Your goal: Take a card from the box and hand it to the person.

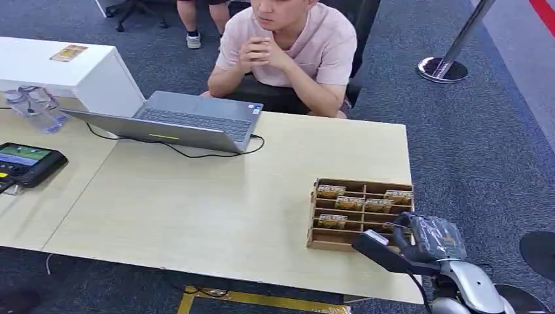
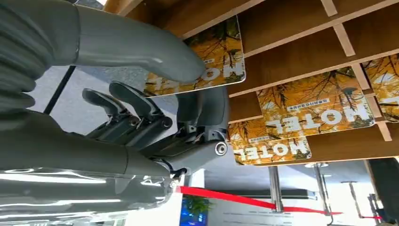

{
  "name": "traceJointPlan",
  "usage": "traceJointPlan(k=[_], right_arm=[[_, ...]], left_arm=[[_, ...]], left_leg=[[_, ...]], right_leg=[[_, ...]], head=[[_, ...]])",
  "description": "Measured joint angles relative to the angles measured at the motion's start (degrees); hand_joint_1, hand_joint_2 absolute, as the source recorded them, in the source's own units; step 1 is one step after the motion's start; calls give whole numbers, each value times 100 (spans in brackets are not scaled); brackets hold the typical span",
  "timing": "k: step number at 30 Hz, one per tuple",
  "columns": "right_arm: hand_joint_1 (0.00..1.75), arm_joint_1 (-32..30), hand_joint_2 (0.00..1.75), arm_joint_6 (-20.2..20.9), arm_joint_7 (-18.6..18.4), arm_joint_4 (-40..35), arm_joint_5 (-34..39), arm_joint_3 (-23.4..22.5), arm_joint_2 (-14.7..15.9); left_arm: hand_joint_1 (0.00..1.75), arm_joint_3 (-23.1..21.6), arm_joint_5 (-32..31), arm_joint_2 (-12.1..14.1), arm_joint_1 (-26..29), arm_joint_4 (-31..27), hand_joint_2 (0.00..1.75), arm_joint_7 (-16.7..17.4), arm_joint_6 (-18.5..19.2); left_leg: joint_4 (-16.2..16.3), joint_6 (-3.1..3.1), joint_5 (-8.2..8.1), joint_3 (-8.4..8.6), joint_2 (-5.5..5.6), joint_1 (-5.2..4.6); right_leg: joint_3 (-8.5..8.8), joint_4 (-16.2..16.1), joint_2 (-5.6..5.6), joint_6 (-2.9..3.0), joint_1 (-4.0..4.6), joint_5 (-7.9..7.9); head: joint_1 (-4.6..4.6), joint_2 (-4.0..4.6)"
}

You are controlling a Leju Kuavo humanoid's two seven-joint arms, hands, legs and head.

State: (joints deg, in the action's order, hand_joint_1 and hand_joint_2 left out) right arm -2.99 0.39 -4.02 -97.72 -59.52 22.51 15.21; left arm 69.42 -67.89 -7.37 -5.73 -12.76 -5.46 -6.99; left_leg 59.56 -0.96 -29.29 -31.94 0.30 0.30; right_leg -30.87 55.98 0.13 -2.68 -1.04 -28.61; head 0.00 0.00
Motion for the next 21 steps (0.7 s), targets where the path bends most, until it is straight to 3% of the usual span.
traceJointPlan(k=[6, 12, 21], right_arm=[[162, 1, 175, -201, 355, -15, 175, -2, 0], [162, 15, 175, -697, 911, -437, 568, -76, -7], [162, 146, 175, -1116, 1176, -1264, 647, -415, -118]], left_arm=[[0, 2, 17, 0, 0, 0, 175, 81, -55], [0, 2, 17, 0, 0, 0, 175, 87, -44], [0, 0, -24, -4, -2, 0, 175, 92, -35]], left_leg=[[-1, 0, 0, 0, 0, 0], [-3, 0, 0, -1, 0, 0], [-6, 1, -1, 1, 0, 0]], right_leg=[[0, 0, 0, 0, 0, 0], [-1, 1, 1, 1, 0, 0], [-1, 1, 0, 4, 0, -3]], head=[[0, 0], [0, 0], [0, 0]])
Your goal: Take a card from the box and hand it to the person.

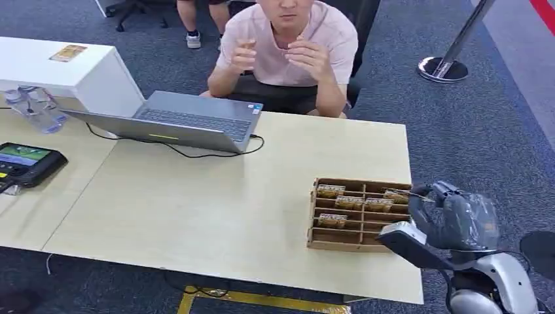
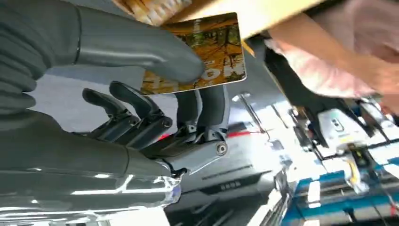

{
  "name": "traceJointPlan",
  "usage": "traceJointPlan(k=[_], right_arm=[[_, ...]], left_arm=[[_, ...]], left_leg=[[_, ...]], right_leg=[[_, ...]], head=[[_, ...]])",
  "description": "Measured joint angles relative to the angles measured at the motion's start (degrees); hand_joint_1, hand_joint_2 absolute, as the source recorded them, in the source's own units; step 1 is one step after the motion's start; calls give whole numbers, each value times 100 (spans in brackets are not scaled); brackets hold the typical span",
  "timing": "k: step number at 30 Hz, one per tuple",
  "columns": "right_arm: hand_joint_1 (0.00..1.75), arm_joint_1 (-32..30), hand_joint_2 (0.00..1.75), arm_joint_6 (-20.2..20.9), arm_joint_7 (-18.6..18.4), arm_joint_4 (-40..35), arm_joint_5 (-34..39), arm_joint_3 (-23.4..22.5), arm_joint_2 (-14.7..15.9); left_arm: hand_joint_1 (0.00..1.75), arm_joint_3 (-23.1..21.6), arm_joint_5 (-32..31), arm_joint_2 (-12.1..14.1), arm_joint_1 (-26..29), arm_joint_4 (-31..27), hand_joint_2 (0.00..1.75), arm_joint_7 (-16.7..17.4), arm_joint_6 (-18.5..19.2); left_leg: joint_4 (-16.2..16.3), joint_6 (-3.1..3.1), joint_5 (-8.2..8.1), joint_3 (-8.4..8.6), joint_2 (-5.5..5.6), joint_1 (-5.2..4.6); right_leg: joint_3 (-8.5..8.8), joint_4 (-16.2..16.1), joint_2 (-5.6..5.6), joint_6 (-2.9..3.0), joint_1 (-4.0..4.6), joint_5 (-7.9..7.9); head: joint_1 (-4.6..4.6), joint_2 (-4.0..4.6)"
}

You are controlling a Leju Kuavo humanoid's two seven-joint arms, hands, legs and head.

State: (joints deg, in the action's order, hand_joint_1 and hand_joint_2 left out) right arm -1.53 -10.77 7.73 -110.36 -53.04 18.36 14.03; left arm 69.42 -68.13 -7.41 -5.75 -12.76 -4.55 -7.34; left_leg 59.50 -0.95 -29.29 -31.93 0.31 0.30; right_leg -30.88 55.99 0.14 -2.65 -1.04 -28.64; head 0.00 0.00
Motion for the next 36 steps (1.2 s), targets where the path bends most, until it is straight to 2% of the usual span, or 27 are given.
traceJointPlan(k=[6, 10, 12, 13, 17, 21, 26, 35, 36], right_arm=[[162, 217, 175, -819, 276, 218, -862, 89, -343], [162, 929, 175, -2202, 249, 1569, -1702, 491, -747], [162, 1355, 175, -2675, 236, 2470, -1799, 677, -1026], [162, 1563, 175, -2785, 263, 2902, -1808, 757, -1181], [162, 2091, 175, -2872, 431, 4025, -1965, 798, -1669], [162, 2394, 175, -2888, 536, 4670, -2053, 796, -1995], [162, 2668, 175, -2890, 590, 5205, -2018, 774, -2190], [162, 2825, 175, -2897, 761, 5578, -1996, 591, -2365], [0, 2831, 175, -2897, 763, 5598, -2000, 581, -2365]], left_arm=[[0, -4, -103, -7, -4, 0, 175, 0, 50], [0, -7, -168, -11, -40, 0, 175, -24, 63], [0, -7, -184, -11, -57, 0, 175, -65, 85], [0, -9, -186, -11, -67, 0, 175, -81, 87], [0, -9, -210, -11, -68, 0, 175, -96, 85], [0, -11, -232, -11, -67, 0, 175, -61, 85], [0, -11, -234, -4, -65, 0, 175, -13, 103], [0, -11, -232, 0, -62, 0, 175, -44, 162], [0, -11, -232, 0, -62, 0, 175, -57, 164]], left_leg=[[-7, 3, -2, 1, -1, 5], [-8, 8, 1, 9, -10, 9], [-7, 12, 4, 12, -11, 9], [-7, 18, 7, 13, -9, 9], [-7, 20, 8, 9, -1, 13], [-8, 29, 1, 7, -1, 15], [-8, 31, -1, 7, 0, 14], [-8, 33, -2, 7, -1, 15], [-8, 33, -3, 7, -1, 16]], right_leg=[[0, 2, -5, 3, 4, -2], [2, 6, -11, 4, 8, -1], [2, 10, -11, 5, 8, 0], [1, 12, -9, 6, 9, -1], [0, 17, -2, 13, 12, -5], [-1, 17, -1, 22, 13, -13], [-2, 16, -1, 24, 13, -15], [-4, 16, -2, 25, 14, -16], [-4, 16, -2, 25, 14, -16]], head=[[0, 0], [0, 0], [2, 0], [0, 0], [-2, 0], [0, 0], [0, 0], [0, 0], [0, 0]])
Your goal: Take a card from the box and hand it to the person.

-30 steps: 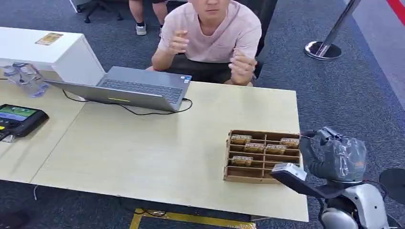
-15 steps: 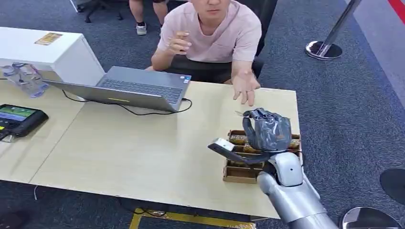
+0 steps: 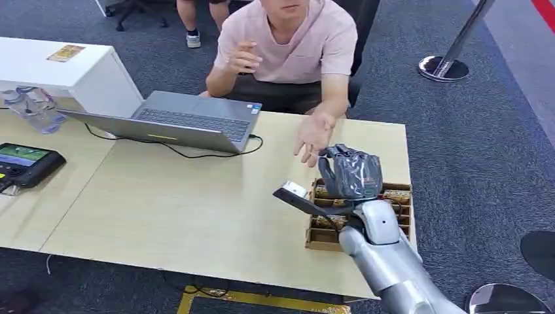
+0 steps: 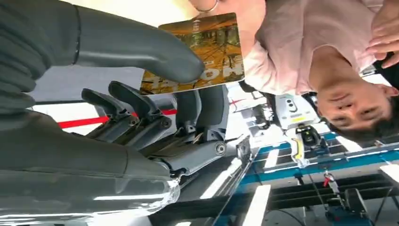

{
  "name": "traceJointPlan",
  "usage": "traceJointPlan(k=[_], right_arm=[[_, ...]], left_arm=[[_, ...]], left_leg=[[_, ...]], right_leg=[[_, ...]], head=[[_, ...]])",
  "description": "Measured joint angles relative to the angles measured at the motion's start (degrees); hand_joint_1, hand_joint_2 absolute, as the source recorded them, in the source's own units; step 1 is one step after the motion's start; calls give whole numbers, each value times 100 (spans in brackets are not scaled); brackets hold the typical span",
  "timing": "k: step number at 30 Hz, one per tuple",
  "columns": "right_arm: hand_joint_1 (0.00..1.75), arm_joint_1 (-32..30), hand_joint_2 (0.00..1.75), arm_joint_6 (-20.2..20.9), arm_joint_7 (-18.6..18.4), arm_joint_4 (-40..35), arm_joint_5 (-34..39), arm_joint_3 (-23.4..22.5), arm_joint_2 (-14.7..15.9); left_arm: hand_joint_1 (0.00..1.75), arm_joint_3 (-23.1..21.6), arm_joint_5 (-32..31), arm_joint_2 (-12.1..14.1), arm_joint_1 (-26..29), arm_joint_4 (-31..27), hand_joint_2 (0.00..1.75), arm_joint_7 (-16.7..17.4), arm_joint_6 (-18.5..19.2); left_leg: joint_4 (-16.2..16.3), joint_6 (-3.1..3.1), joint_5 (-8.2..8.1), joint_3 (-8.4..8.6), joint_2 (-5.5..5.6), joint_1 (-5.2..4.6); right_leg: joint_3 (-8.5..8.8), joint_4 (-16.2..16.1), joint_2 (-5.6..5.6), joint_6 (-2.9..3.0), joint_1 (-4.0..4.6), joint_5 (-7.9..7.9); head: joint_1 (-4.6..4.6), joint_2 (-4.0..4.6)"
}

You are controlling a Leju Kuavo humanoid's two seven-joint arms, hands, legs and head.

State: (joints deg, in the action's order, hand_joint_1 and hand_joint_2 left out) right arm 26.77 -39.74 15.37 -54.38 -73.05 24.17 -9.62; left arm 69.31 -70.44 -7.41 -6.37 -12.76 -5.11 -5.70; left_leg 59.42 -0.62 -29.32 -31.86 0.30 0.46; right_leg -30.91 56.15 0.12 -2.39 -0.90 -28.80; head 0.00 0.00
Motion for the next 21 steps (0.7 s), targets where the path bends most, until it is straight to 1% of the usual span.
traceJointPlan(k=[6, 7, 11, 19, 21], right_arm=[[0, 43, 175, 0, 52, 103, 11, -48, -28], [0, 45, 175, 0, 68, 116, 11, -74, -39], [0, 68, 175, 0, 131, 168, 24, -144, -66], [0, 88, 175, -2, 181, 195, 66, -190, -90], [0, 90, 175, -2, 199, 195, 89, -271, -92]], left_arm=[[0, 0, 39, 0, 1, 0, 175, -29, 39], [0, 0, 55, 2, 1, 0, 0, -29, 50], [0, 0, 94, 2, 1, 0, 0, 39, 22], [0, 0, 118, 4, 1, 0, 0, 65, 4], [0, 0, 122, 4, 1, 0, 0, 65, 2]], left_leg=[[0, 0, 0, 0, 0, 0], [0, 1, 0, 0, 0, 0], [0, 1, -1, 0, 0, 0], [0, 1, -1, 0, 0, 1], [0, 1, -1, 0, 0, 1]], right_leg=[[0, 0, 0, 2, 0, -2], [-1, 0, 0, 3, 0, -2], [-1, 0, 0, 5, 0, -3], [-1, 1, 0, 6, 1, -4], [-1, 1, 1, 6, 1, -4]], head=[[0, 0], [0, 0], [0, 0], [0, 0], [0, 0]])
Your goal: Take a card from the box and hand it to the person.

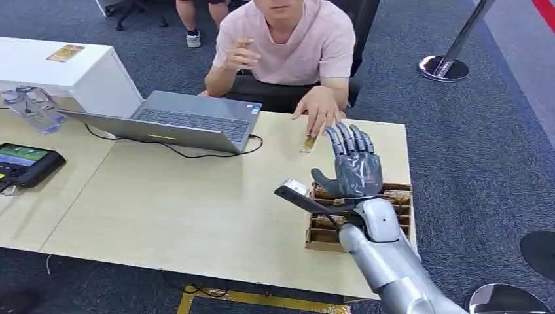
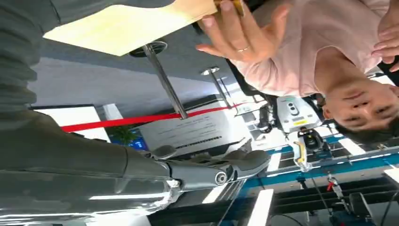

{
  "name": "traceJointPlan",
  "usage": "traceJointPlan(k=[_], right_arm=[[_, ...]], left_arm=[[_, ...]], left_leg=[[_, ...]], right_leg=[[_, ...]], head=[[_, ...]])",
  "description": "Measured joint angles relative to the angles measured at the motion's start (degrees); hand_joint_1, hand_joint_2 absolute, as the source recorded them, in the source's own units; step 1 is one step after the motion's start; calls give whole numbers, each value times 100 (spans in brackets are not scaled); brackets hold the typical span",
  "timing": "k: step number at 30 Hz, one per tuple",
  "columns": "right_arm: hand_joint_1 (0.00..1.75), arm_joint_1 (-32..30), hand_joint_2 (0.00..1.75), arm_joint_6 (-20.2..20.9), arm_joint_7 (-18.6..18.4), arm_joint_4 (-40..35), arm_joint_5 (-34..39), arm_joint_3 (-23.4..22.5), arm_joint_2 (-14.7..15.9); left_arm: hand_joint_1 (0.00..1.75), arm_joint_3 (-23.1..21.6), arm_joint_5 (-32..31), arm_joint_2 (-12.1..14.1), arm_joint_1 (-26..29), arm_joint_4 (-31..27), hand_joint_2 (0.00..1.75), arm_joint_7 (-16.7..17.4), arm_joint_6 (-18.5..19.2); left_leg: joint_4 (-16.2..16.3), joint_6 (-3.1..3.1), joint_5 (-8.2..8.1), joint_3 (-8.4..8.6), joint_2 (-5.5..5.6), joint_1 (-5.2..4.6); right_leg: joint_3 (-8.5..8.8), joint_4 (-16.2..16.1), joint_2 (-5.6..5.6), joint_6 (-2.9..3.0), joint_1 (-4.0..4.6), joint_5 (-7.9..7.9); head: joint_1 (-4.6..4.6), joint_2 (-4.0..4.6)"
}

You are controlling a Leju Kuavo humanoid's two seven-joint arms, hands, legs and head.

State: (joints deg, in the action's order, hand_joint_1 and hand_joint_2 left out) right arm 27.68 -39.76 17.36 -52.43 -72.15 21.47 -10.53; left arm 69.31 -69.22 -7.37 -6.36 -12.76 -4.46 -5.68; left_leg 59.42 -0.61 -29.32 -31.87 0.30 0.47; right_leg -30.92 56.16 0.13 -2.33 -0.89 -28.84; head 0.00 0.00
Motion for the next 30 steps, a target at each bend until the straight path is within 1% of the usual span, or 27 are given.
traceJointPlan(k=[3, 4, 6, 7, 9, 12, 15, 18, 21, 23, 24, 26, 30], right_arm=[[0, 34, 175, -2, 79, -9, 305, -184, 2], [0, 74, 175, -2, 133, -9, 539, -270, 9], [0, 222, 175, 11, 201, -9, 1268, -442, 55], [0, 306, 175, 59, 234, -11, 1825, -551, 126], [0, 406, 175, 118, 229, -74, 2508, -710, 286], [0, 454, 175, 234, 212, -303, 3105, -992, 589], [0, 458, 175, 341, 212, -540, 3461, -1295, 891], [0, 440, 175, 430, 255, -760, 3864, -1719, 1199], [0, 386, 175, 485, 345, -879, 4092, -2135, 1481], [0, 317, 175, 463, 376, -881, 4240, -2437, 1689], [0, 288, 175, 466, 398, -874, 4311, -2523, 1747], [0, 189, 175, 498, 612, -795, 4624, -2880, 1959], [0, -62, 175, 590, 843, -477, 5022, -3547, 2260]], left_arm=[[0, 2, 26, 0, 4, 0, 0, -2, -5], [0, 4, 33, 0, 4, 0, 0, -2, -7], [0, 7, 52, 0, 8, 0, 0, -9, -9], [0, 7, 63, 0, 11, 0, 0, -11, -9], [0, 7, 68, 2, 29, 0, 0, -17, -9], [0, 7, 68, 2, 48, 0, 0, -17, -11], [0, 7, 68, 2, 58, 0, 0, -17, -11], [0, 7, 66, 2, 59, 0, 0, -15, -11], [0, 7, 59, 2, 61, 0, 0, -17, -11], [0, 9, 28, 2, 58, 0, 0, -17, -18], [0, 9, 26, 2, 57, 0, 0, -17, -22], [0, 9, 20, 2, 60, 0, 0, -15, -42], [0, 9, 2, 4, 59, 0, 0, -4, -81]], left_leg=[[0, 0, 0, 0, 0, 0], [0, 0, 0, 0, 0, 0], [1, 0, 0, 2, 0, -1], [1, 0, 0, 2, 0, -2], [2, 0, 0, 3, 0, -3], [3, 0, 0, 1, 4, -5], [3, 0, -1, 1, 3, -5], [2, 2, -3, 1, 6, -5], [1, 2, -3, -1, 9, -4], [1, 4, -5, 4, 7, -4], [1, 3, -5, 4, 8, -4], [1, 3, -6, -1, 25, -4], [1, 0, -9, -2, 30, -4]], right_leg=[[0, 0, 0, 0, 0, 0], [0, 0, 0, 0, 0, 0], [-1, 0, 0, 0, -1, 0], [0, -1, 0, 0, -1, 1], [0, -1, 0, -1, -1, 1], [0, -2, 5, -1, -2, 1], [-2, -3, 4, 0, -2, 0], [-3, -3, 9, 0, -1, 0], [-3, -3, 13, 0, -1, 0], [-3, -4, 11, 0, -1, -1], [-3, -5, 12, 1, -1, -1], [-2, -5, 28, 2, -1, -4], [-2, -5, 27, 4, -1, -6]], head=[[0, 0], [0, 0], [0, 0], [0, 0], [0, 0], [0, 0], [0, 0], [0, 0], [2, 0], [-2, 0], [0, 0], [0, 0], [0, 0]])
